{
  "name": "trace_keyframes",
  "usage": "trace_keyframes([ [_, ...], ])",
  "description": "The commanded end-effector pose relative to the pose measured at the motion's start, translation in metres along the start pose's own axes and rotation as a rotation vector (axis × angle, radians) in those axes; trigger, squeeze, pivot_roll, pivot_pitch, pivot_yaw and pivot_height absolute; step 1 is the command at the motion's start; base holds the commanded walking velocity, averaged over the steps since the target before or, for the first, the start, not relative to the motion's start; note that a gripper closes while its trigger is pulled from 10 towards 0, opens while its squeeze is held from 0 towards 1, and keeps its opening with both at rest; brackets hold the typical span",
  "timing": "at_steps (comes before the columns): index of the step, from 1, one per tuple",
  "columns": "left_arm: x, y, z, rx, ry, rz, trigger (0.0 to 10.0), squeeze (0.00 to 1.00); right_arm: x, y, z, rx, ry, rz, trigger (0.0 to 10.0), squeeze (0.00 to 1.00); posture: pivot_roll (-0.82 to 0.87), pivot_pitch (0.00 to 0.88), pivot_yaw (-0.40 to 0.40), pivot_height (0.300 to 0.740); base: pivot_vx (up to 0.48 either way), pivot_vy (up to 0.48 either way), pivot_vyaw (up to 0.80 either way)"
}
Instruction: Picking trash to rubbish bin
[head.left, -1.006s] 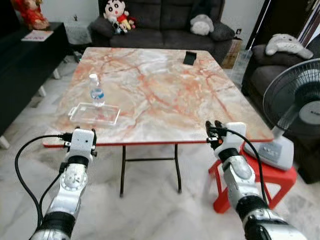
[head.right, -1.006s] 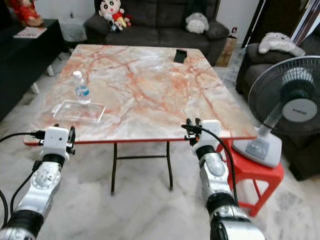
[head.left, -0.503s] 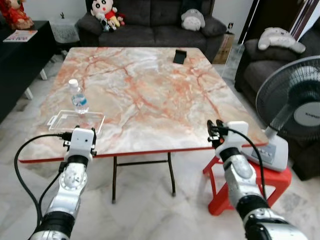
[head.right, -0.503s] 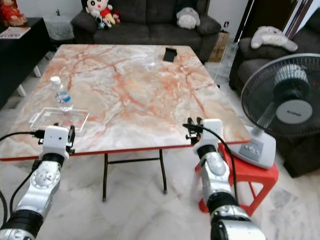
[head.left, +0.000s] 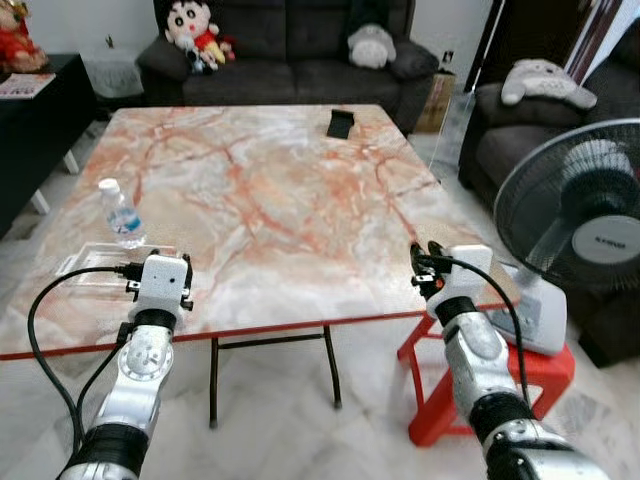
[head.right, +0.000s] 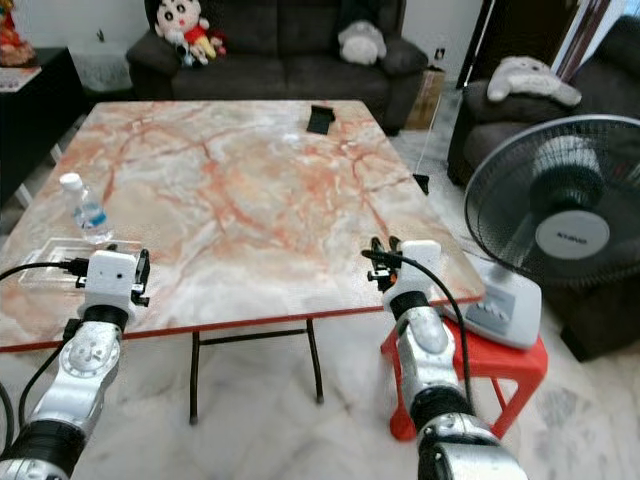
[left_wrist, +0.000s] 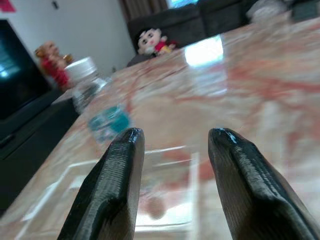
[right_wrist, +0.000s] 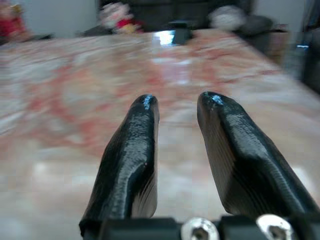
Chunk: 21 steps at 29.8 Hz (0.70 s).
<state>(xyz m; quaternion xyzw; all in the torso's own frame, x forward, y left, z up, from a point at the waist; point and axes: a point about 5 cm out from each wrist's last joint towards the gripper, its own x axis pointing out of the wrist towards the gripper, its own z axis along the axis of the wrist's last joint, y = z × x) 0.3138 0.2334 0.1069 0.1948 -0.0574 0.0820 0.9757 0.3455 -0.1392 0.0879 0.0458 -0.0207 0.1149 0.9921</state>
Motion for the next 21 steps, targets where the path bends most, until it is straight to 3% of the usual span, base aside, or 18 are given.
trace_keyframes([
  [1, 0.0028, -0.0052, 0.0063, -0.006, -0.020, -0.012, 10.0, 0.00, -0.0023, -0.0105, 0.0038, -0.027, -0.016, -0.021, 10.0, 0.00, 0.02, 0.000, -0.051, 0.740, 0.315, 0.000, 0.80],
  [5, 0.0026, -0.0064, 0.0065, -0.007, -0.021, -0.016, 10.0, 0.00, -0.0024, -0.0104, 0.0033, -0.019, -0.013, -0.022, 10.0, 0.00, 0.02, 0.000, -0.051, 0.740, 0.320, 0.000, 0.80],
  [21, 0.0024, -0.0064, 0.0070, -0.002, -0.023, -0.024, 10.0, 0.00, -0.0007, -0.0091, 0.0045, -0.017, -0.016, -0.021, 10.0, 0.00, 0.02, 0.000, -0.048, 0.740, 0.315, 0.000, 0.00],
])
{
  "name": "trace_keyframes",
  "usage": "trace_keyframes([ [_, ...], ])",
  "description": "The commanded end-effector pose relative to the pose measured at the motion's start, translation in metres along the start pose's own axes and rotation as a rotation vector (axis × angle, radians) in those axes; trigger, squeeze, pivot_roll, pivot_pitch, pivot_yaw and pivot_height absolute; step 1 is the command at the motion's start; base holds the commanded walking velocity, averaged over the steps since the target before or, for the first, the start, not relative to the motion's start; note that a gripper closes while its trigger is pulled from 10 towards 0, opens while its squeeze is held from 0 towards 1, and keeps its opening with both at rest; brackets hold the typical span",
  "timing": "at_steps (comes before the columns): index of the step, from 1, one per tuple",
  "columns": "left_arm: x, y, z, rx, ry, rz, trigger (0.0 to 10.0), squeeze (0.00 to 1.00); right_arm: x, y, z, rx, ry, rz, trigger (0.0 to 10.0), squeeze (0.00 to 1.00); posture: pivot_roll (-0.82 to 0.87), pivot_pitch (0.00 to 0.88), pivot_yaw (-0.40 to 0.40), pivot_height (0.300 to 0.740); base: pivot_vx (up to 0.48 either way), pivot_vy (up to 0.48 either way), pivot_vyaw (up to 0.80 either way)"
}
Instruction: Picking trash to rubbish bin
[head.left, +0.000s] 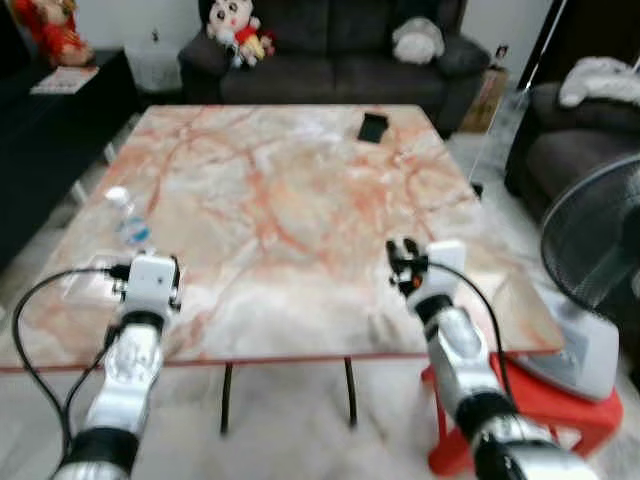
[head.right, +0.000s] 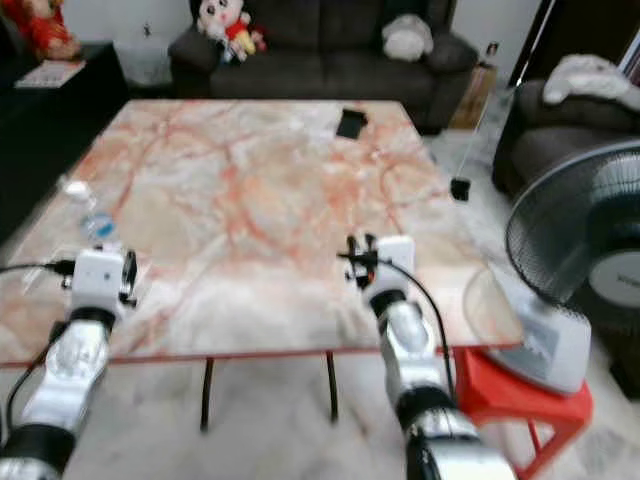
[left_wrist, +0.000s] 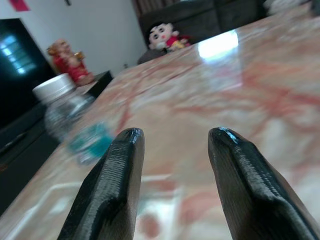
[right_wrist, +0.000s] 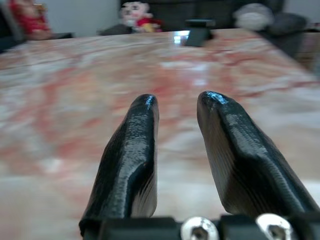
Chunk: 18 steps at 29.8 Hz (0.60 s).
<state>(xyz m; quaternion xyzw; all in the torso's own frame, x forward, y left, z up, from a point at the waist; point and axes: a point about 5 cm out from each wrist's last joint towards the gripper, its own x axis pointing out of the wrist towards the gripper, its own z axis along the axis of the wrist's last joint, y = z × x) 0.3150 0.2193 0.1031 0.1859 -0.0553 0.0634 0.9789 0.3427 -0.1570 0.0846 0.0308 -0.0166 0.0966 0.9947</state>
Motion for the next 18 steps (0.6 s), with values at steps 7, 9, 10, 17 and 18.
trace_keyframes([
  [7, 0.0037, 0.0068, 0.0056, 0.019, -0.023, 0.006, 10.0, 0.00, 0.0049, 0.0076, 0.0053, -0.004, -0.021, 0.021, 10.0, 0.00, 0.02, 0.000, -0.045, 0.740, 0.314, 0.000, 0.11],
  [9, 0.0038, 0.0061, 0.0059, 0.019, -0.024, 0.004, 10.0, 0.00, 0.0045, 0.0092, 0.0047, -0.013, -0.021, 0.032, 10.0, 0.00, 0.02, 0.000, -0.045, 0.740, 0.313, 0.000, 0.80],
  [10, 0.0038, 0.0060, 0.0060, 0.019, -0.024, 0.003, 10.0, 0.00, 0.0045, 0.0094, 0.0046, -0.007, -0.022, 0.032, 10.0, 0.00, 0.02, 0.000, -0.045, 0.740, 0.315, 0.000, 0.80],
  [17, 0.0033, 0.0054, 0.0061, 0.020, -0.026, 0.002, 10.0, 0.00, 0.0043, 0.0084, 0.0043, 0.023, -0.025, 0.021, 10.0, 0.00, 0.02, 0.000, -0.047, 0.740, 0.306, 0.000, 0.23],
  [18, 0.0034, 0.0059, 0.0057, 0.024, -0.023, 0.009, 10.0, 0.00, 0.0044, 0.0080, 0.0045, 0.020, -0.024, 0.020, 10.0, 0.00, 0.02, 0.000, -0.048, 0.740, 0.000, 0.000, 0.00],
])
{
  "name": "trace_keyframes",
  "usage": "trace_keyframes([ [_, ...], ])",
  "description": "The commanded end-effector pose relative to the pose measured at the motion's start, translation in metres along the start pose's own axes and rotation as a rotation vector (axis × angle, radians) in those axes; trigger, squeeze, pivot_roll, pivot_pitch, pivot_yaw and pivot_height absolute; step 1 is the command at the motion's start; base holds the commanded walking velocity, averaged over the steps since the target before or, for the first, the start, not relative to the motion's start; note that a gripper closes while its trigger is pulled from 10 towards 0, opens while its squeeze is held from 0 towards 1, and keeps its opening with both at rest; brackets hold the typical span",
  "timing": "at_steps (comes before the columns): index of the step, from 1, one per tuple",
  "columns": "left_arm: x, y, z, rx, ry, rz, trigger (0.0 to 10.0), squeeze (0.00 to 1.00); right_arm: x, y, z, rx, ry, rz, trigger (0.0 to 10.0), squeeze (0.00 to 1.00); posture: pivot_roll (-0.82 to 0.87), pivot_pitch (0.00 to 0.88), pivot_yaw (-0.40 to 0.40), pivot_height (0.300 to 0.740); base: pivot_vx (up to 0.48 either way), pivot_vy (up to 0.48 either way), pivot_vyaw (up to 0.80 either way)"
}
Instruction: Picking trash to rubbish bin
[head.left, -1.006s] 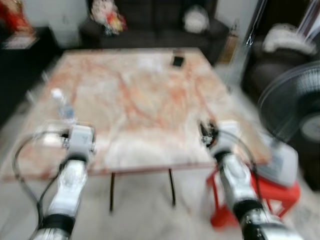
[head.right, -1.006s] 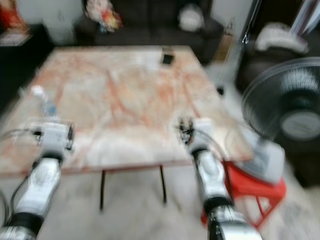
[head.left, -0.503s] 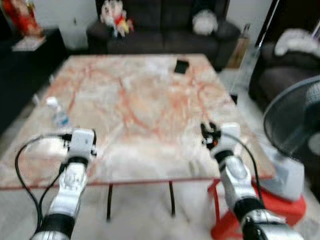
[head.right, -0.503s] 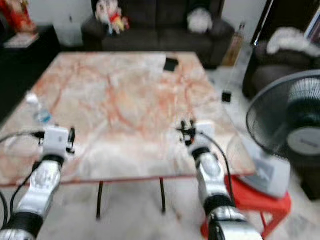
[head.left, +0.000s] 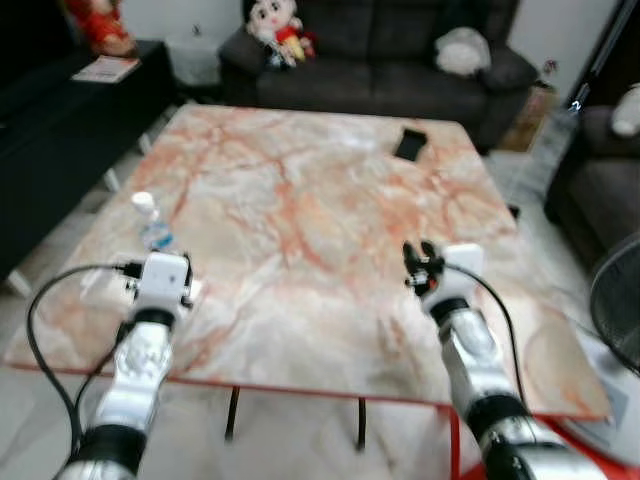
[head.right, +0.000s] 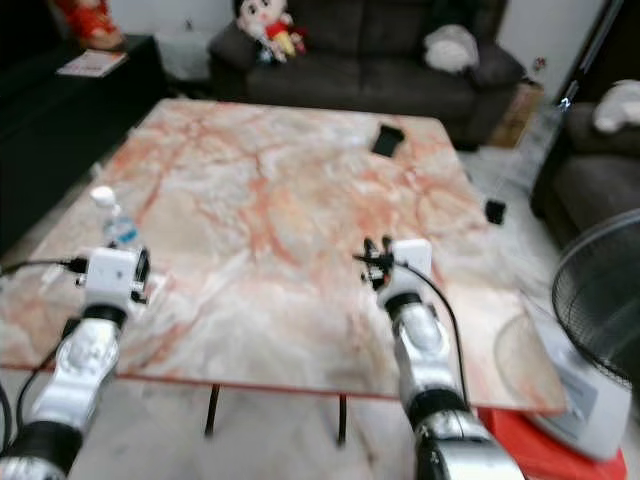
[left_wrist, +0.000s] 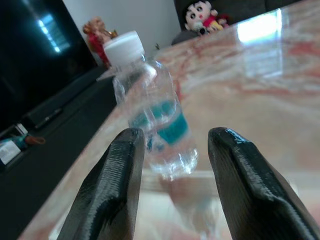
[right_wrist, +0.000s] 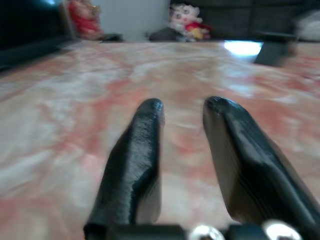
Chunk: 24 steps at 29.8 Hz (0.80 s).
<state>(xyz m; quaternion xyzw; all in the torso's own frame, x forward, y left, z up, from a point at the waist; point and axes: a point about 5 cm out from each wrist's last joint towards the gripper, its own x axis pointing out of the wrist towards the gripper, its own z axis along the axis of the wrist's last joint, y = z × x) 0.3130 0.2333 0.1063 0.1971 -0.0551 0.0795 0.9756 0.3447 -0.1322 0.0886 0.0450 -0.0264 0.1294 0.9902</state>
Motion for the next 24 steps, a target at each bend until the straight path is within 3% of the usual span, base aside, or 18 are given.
trace_keyframes([
  [1, 0.003, -0.008, 0.008, -0.003, -0.027, -0.018, 10.0, 0.00, -0.003, -0.016, 0.003, -0.010, -0.003, -0.046, 10.0, 0.00, 0.02, 0.000, -0.048, 0.740, 0.000, 0.000, 0.00],
  [11, 0.001, -0.017, 0.007, -0.037, -0.022, -0.084, 10.0, 0.00, -0.003, -0.018, 0.003, -0.008, 0.001, -0.051, 10.0, 0.00, 0.02, 0.000, -0.051, 0.740, 0.000, 0.000, 0.00],
  [18, -0.001, -0.016, 0.001, -0.012, 0.011, -0.075, 10.0, 0.00, -0.003, -0.019, 0.003, -0.010, 0.008, -0.056, 10.0, 0.00, 0.02, 0.000, -0.053, 0.740, 0.000, 0.000, 0.00],
  [24, -0.001, -0.010, -0.018, 0.018, 0.148, -0.075, 10.0, 0.00, -0.003, -0.018, 0.002, -0.007, 0.009, -0.054, 10.0, 0.00, 0.02, 0.000, -0.054, 0.740, 0.000, 0.000, 0.00],
])
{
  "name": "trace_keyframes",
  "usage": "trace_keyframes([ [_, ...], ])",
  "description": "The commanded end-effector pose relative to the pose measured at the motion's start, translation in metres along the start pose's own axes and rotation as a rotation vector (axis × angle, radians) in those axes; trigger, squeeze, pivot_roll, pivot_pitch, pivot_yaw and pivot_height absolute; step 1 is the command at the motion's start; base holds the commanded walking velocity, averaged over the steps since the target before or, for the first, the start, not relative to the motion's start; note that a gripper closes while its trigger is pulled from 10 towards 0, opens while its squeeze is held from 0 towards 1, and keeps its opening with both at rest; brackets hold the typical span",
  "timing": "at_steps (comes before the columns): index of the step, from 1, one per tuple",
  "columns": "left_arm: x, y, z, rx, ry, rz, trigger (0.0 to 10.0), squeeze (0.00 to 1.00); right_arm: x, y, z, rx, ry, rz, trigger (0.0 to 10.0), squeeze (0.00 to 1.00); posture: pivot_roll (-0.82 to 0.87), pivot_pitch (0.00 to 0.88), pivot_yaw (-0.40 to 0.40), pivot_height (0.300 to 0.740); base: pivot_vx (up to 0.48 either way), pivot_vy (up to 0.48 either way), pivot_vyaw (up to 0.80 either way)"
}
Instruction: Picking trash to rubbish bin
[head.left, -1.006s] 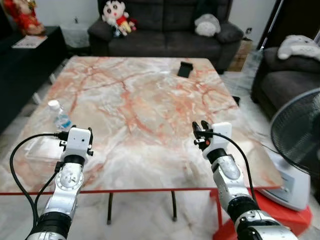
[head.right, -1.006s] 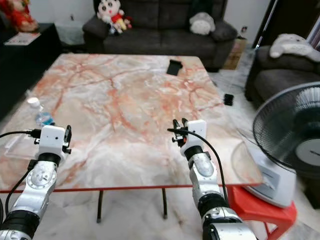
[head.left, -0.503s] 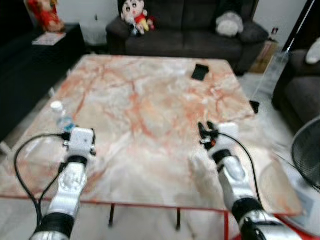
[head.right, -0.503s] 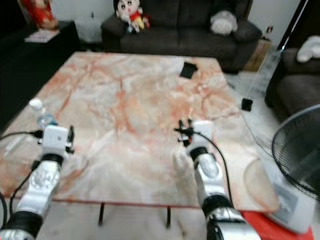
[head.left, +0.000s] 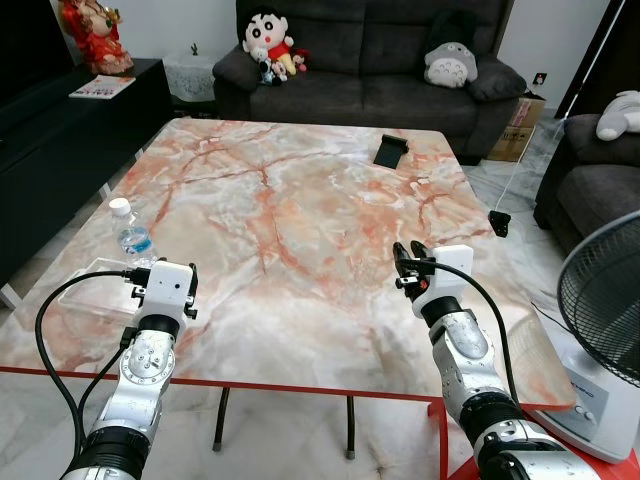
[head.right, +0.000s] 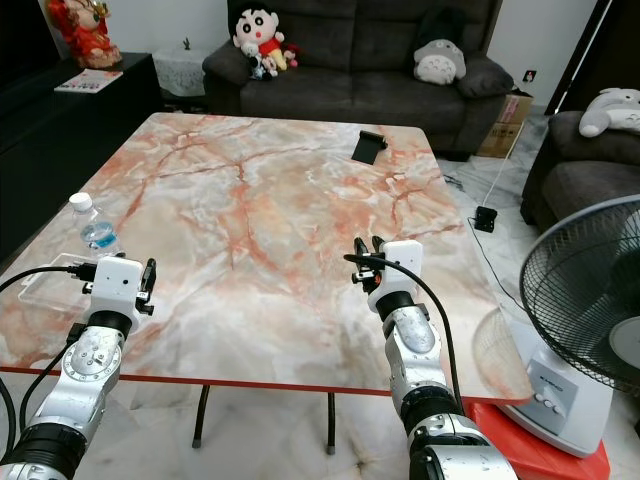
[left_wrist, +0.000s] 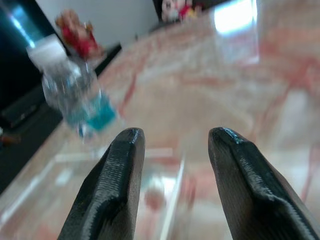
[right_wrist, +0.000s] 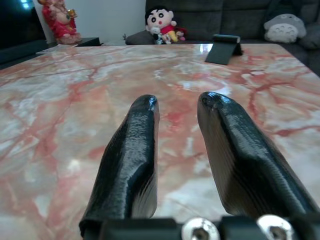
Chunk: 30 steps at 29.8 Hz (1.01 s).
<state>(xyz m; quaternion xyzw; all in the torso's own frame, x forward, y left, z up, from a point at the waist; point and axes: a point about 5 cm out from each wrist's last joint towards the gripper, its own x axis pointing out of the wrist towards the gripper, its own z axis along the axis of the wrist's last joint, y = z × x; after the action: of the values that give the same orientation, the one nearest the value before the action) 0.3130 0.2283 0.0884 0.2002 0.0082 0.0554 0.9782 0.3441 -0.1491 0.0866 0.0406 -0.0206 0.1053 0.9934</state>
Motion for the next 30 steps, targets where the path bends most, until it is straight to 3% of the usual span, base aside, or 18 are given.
trace_keyframes([
  [1, 0.002, 0.002, -0.003, 0.004, 0.035, -0.002, 10.0, 0.00, 0.002, -0.002, 0.003, 0.001, -0.001, -0.006, 10.0, 0.00, 0.02, 0.000, -0.054, 0.740, 0.000, 0.000, 0.00],
  [8, 0.009, 0.011, -0.004, 0.049, 0.085, 0.016, 10.0, 0.00, 0.002, -0.002, 0.002, 0.003, 0.001, -0.005, 10.0, 0.00, 0.02, 0.000, -0.053, 0.740, 0.000, 0.000, 0.00],
  [13, 0.017, 0.018, 0.006, 0.042, 0.062, 0.026, 10.0, 0.00, 0.001, -0.002, 0.002, 0.003, 0.001, -0.007, 10.0, 0.00, 0.02, 0.000, -0.054, 0.740, 0.000, 0.000, 0.00],
  [15, 0.019, 0.019, 0.004, -0.037, 0.090, 0.034, 10.0, 0.00, 0.001, -0.003, 0.002, 0.003, 0.002, -0.009, 10.0, 0.00, 0.02, 0.000, -0.054, 0.740, 0.000, 0.000, 0.00],
  [16, 0.020, 0.018, 0.000, -0.124, 0.131, 0.025, 10.0, 0.00, 0.001, -0.002, 0.002, 0.003, 0.002, -0.008, 10.0, 0.00, 0.02, 0.000, -0.052, 0.740, 0.000, 0.000, 0.00],
  [17, 0.020, 0.018, 0.000, -0.124, 0.131, 0.025, 10.0, 0.00, 0.001, -0.002, 0.002, 0.003, 0.002, -0.008, 10.0, 0.00, 0.02, 0.000, -0.052, 0.740, 0.000, 0.000, 0.00],
  [18, 0.020, 0.016, -0.005, -0.251, 0.173, 0.016, 10.0, 0.00, 0.001, -0.002, 0.002, 0.002, 0.003, -0.008, 10.0, 0.00, 0.02, 0.000, -0.052, 0.740, 0.000, 0.000, 0.00],
  [20, 0.021, 0.018, -0.006, -0.334, 0.189, 0.031, 10.0, 0.00, 0.001, -0.002, 0.002, 0.001, 0.003, -0.007, 10.0, 0.00, 0.02, 0.000, -0.052, 0.740, 0.000, 0.000, 0.00],
  [30, 0.031, 0.023, 0.002, -0.343, 0.173, 0.016, 10.0, 0.00, 0.001, -0.002, 0.002, -0.001, 0.005, -0.007, 10.0, 0.00, 0.02, 0.000, -0.056, 0.740, 0.000, 0.000, 0.00],
])
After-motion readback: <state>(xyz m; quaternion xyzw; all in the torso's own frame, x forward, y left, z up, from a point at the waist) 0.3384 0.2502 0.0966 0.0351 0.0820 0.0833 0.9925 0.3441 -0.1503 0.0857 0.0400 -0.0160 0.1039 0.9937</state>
